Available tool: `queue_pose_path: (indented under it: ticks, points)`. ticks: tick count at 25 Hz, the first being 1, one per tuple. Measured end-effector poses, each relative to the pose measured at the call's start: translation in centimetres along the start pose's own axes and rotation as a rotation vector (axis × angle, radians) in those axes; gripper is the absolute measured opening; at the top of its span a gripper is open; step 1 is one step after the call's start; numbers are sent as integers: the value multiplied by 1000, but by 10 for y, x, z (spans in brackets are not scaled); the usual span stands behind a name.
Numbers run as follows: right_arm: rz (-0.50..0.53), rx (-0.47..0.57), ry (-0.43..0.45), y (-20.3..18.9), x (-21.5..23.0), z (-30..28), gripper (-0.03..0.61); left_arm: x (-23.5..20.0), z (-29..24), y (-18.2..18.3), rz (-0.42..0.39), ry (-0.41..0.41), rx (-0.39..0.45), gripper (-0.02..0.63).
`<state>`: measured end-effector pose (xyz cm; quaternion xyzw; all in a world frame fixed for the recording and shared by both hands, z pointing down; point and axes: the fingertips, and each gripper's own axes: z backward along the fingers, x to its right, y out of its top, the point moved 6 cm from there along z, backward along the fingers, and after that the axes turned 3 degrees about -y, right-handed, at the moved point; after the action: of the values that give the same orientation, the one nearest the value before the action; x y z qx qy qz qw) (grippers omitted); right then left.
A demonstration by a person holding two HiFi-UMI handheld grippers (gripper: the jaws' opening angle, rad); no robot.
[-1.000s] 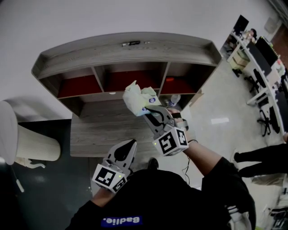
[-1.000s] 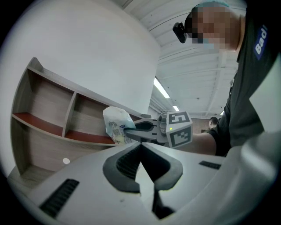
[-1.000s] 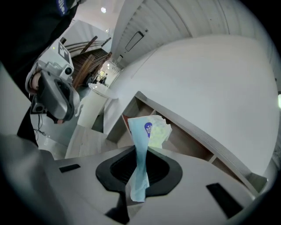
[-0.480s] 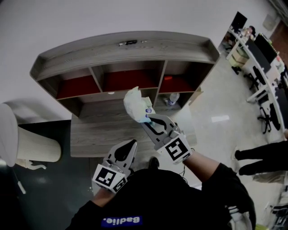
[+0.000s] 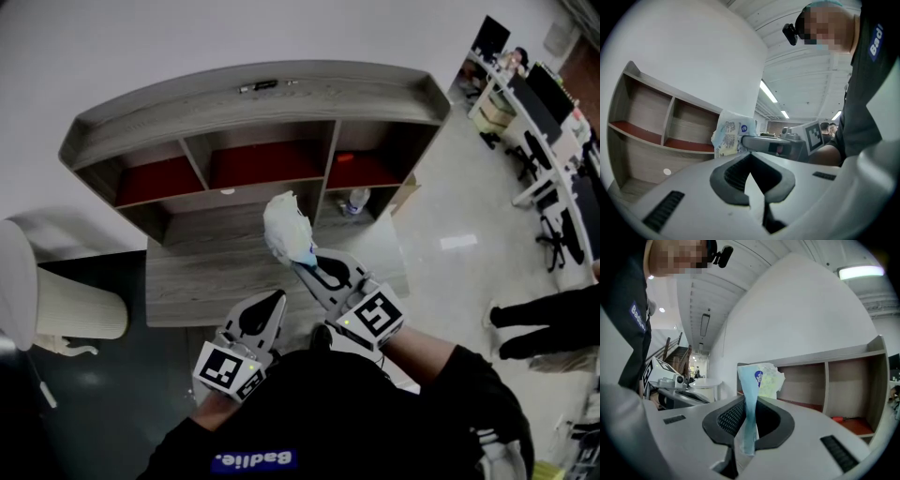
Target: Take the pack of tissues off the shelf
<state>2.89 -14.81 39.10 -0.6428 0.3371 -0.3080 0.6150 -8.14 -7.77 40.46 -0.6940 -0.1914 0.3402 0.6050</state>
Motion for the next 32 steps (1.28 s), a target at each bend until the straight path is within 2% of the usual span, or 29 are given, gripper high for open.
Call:
queue_pose_path:
  ticks: [10,32]
  points:
    - [-85,8,-31,-7,-1,11,60,7,-2,-3,-6,-27,-7,-2]
    - [-108,-14,-37,-15,-1,11,60,4,-6,1,2,-40,-3,-2]
